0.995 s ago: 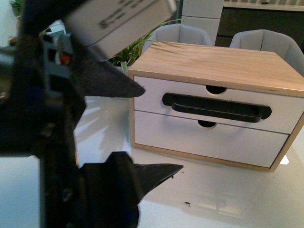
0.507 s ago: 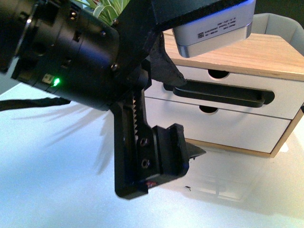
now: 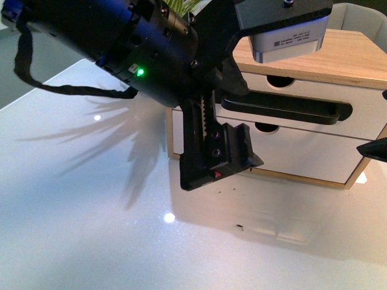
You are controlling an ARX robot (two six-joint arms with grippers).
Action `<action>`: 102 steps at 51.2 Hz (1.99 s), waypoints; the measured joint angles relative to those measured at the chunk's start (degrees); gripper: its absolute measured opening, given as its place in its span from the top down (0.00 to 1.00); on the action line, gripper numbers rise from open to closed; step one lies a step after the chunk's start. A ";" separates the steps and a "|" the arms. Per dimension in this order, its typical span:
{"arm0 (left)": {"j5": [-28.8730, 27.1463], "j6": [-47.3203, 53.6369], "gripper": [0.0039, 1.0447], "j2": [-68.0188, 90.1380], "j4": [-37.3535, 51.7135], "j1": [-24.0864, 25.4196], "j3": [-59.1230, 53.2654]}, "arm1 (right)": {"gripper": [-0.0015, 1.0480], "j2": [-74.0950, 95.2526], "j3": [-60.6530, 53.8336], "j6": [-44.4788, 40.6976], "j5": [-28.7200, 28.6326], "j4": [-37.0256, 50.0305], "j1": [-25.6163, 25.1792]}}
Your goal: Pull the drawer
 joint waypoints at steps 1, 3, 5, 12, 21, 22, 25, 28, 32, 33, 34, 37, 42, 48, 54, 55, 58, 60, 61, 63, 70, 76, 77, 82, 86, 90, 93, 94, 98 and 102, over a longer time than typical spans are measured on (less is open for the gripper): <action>-0.04 0.00 0.07 0.55 -0.07 0.00 0.57 | 0.09 0.46 0.09 -0.22 0.00 0.37 0.00; -0.04 0.00 0.07 1.14 -0.15 0.00 1.42 | 0.09 1.09 0.20 -0.52 0.00 0.90 -0.04; 0.00 0.00 0.07 1.84 -0.31 0.00 2.23 | 0.09 1.68 0.28 -0.68 -0.04 1.46 -0.11; -0.28 -0.04 0.07 4.72 -0.31 -0.02 4.72 | 0.09 4.33 0.79 -0.72 -0.87 3.41 -0.31; -0.15 -0.94 0.07 9.03 -0.31 -0.02 9.07 | 0.09 8.35 2.05 -0.42 -1.77 7.15 -0.85; -0.15 -0.94 0.07 9.31 -0.42 -0.02 9.57 | 0.09 8.72 2.21 -0.42 -1.79 7.41 -0.87; -0.15 -0.94 0.07 10.27 -1.14 -0.07 11.15 | 0.09 9.84 2.62 -0.44 -1.95 7.82 -0.87; -0.20 -0.92 0.07 11.02 -1.38 -0.11 12.07 | 0.09 10.73 2.97 -0.44 -2.01 8.41 -0.87; -0.17 -0.92 0.07 11.98 -1.64 -0.13 13.09 | 0.09 11.96 3.50 -0.37 -2.36 9.31 -0.87; -0.17 -0.92 0.07 12.20 -1.79 -0.13 13.42 | 0.09 12.41 3.72 -0.31 -2.36 9.62 -0.85; -0.17 -0.94 0.07 12.35 -1.84 -0.13 13.51 | 0.09 12.57 3.78 -0.26 -2.36 9.70 -0.85; -0.15 -0.92 0.07 12.92 -2.27 -0.13 14.19 | 0.09 13.29 4.07 -0.07 -2.36 10.34 -0.81; -0.44 -0.76 0.07 13.99 -3.08 -0.15 15.50 | 0.09 14.53 4.66 0.39 -2.34 11.08 -0.59; -1.38 -0.24 0.07 15.52 -3.15 -0.13 16.33 | 0.09 15.78 5.03 1.16 -2.32 12.46 -0.28; -2.49 0.13 0.07 17.03 -2.21 -0.13 17.14 | 0.09 16.50 5.16 1.57 -2.34 13.29 0.17; -2.58 0.20 0.07 17.29 -2.21 -0.13 17.31 | 0.09 16.59 5.22 1.70 -2.36 13.29 0.22; -3.34 0.85 0.07 17.86 -2.21 -0.15 17.88 | 0.09 17.03 5.60 1.95 -2.34 13.53 0.37; -3.65 1.22 0.07 18.23 -2.23 -0.13 18.12 | 0.09 17.38 5.84 1.97 -2.32 13.70 0.46; -3.89 1.42 0.07 18.47 -2.23 -0.13 18.27 | 0.09 17.53 5.95 1.97 -2.23 13.81 0.52; -4.37 1.84 0.07 18.71 -2.23 -0.13 18.38 | 0.09 17.90 6.05 1.95 -2.03 14.10 0.66; -4.92 2.47 0.07 19.52 -1.81 -0.11 18.38 | 0.09 19.32 6.27 1.90 -1.31 14.93 1.38; -5.44 3.76 0.07 19.52 -2.71 -0.04 18.45 | 0.09 20.20 6.43 1.84 -0.44 14.97 1.84; -5.42 4.02 0.07 19.52 -2.97 -0.04 18.45 | 0.09 20.37 6.43 1.75 -0.39 14.84 1.95; -5.29 4.98 0.07 19.52 -3.85 -0.07 18.45 | 0.09 20.98 6.56 0.52 -0.20 14.08 2.21; -4.85 5.77 0.07 19.37 -5.05 -0.07 18.45 | 0.09 21.00 6.67 -0.57 -0.48 12.39 2.29; -4.48 6.88 0.07 18.75 -6.71 -0.07 18.10 | 0.09 20.79 6.88 -1.44 -1.68 10.05 2.29; -4.44 7.85 0.07 17.86 -7.63 -0.15 17.05 | 0.09 20.24 6.91 -2.36 -2.45 7.72 2.29; -4.46 8.22 0.07 17.44 -7.76 -0.20 16.50 | 0.09 19.98 6.91 -2.62 -2.71 6.93 2.29; -4.44 10.84 0.07 15.15 -8.72 -0.61 13.31 | 0.09 18.36 5.88 -3.89 -4.04 3.96 2.32; -4.39 13.05 0.07 12.92 -8.92 -0.96 10.10 | 0.09 16.72 4.11 -3.93 -5.03 3.28 2.56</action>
